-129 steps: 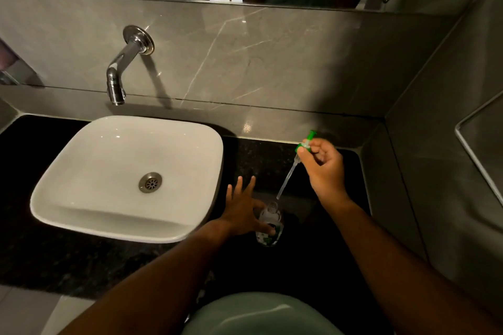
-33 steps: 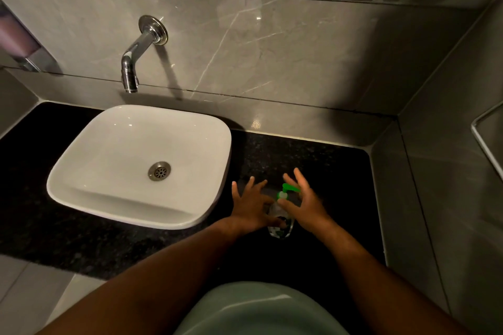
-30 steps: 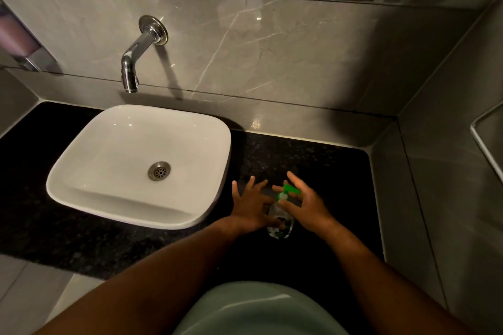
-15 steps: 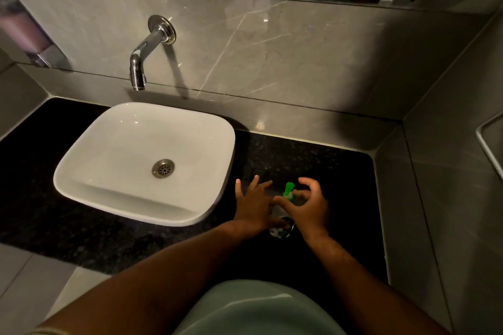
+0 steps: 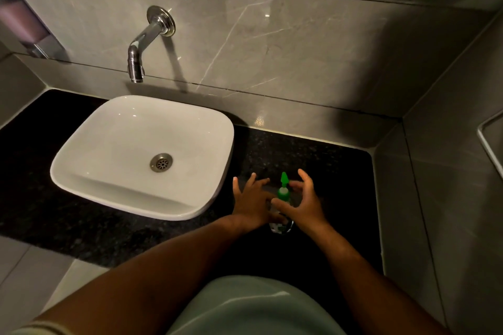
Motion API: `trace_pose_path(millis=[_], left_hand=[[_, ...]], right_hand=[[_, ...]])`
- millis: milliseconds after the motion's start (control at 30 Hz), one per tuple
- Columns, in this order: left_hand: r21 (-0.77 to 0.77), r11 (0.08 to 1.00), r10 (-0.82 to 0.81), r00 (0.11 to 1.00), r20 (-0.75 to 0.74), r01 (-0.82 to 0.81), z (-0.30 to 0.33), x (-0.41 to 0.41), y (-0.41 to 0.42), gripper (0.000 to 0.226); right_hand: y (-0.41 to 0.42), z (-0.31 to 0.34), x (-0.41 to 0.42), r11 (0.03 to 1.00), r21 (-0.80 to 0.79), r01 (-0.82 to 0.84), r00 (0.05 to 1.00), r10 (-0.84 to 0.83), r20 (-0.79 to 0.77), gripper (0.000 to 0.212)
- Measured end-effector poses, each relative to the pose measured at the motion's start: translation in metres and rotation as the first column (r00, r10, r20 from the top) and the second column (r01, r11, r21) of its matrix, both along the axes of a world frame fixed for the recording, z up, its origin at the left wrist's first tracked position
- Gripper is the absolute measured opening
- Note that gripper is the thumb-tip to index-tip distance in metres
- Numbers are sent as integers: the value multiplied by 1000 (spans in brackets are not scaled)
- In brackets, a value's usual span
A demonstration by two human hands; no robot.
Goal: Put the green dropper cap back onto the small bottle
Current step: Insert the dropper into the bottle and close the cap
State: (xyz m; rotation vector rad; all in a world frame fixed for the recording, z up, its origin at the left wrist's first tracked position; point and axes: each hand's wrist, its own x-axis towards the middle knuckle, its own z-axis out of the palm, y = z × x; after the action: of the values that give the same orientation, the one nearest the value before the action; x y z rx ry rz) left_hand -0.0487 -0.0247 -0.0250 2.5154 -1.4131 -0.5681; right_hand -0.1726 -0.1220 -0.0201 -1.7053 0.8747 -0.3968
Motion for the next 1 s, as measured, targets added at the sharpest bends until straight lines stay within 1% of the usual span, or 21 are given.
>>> trace_pose_path(millis=[67, 100, 133, 200, 267, 333, 400, 467, 533, 633, 733, 800, 867, 933, 1000], left_hand=[[1, 1000, 6, 1000, 2, -6, -1, 1, 0, 57], [4, 1000, 11, 1000, 3, -11, -1, 1, 0, 53], [11, 1000, 16, 1000, 5, -16, -2, 1, 0, 51], [25, 999, 22, 1000, 6, -23, -1, -1, -2, 57], [30, 999, 24, 1000, -3, -24, 1, -2, -4, 60], [38, 999, 26, 1000, -1, -26, 3, -3, -4, 62], [42, 998, 38, 999, -4, -38, 3, -3, -4, 63], [43, 998, 38, 999, -11, -37, 3, -2, -4, 61], [53, 998, 34, 999, -1, -34, 2, -1, -4, 62], [49, 998, 36, 999, -8, -35, 2, -1, -3, 67], [37, 999, 18, 999, -28, -17, 0, -2, -4, 82], [40, 999, 22, 999, -25, -21, -1, -1, -4, 81], [30, 999, 32, 999, -38, -31, -3, 1, -4, 68], [32, 999, 32, 998, -51, -30, -4, 2, -5, 59], [46, 999, 19, 999, -45, -17, -4, 2, -6, 59]], right_hand=[[-1, -5, -3, 992, 121, -38, 997, 30, 69, 85], [-3, -6, -4, 990, 134, -32, 996, 20, 90, 77], [-4, -5, -4, 993, 119, -17, 995, 5, 102, 72], [-4, -2, -4, 999, 38, 31, 993, -35, 112, 69], [-2, -2, -3, 995, -61, 82, 992, -76, 99, 76], [2, -1, 0, 991, -97, 96, 993, -88, 80, 84], [3, -1, 3, 999, 7, 38, 995, -38, 92, 87], [0, -3, 3, 994, 105, -30, 995, 20, 101, 83], [-4, -4, 3, 993, 115, -19, 996, 8, 92, 77], [-3, 0, 4, 997, 16, 70, 995, -71, 66, 77], [1, 3, 5, 989, -101, 104, 995, -102, 19, 81], [1, 3, 6, 996, -69, 57, 998, -56, 16, 84], [-3, 3, 5, 997, 34, -63, 998, 63, 16, 84], [-9, 5, 1, 979, 107, -172, 985, 172, 11, 80], [-13, 5, 0, 974, 101, -202, 979, 204, -12, 73]])
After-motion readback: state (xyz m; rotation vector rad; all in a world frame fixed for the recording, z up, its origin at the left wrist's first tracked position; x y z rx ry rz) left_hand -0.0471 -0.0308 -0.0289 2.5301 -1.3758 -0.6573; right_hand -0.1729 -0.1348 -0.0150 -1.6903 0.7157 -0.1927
